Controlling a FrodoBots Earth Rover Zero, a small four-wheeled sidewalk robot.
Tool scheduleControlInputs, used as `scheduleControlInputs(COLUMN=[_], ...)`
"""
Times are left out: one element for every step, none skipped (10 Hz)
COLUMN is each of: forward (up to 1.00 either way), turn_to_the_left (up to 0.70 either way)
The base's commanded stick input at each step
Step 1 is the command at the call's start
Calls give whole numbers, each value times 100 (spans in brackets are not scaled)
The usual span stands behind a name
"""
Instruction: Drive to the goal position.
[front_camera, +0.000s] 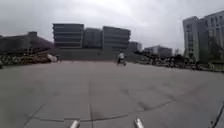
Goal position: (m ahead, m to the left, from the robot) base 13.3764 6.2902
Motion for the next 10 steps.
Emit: scheduleControlInputs(forward=[100,100,100,100,100,100,100,100,100,100], turn_to_the_left=[6,6,6,6,6,6,6,6,6,6])
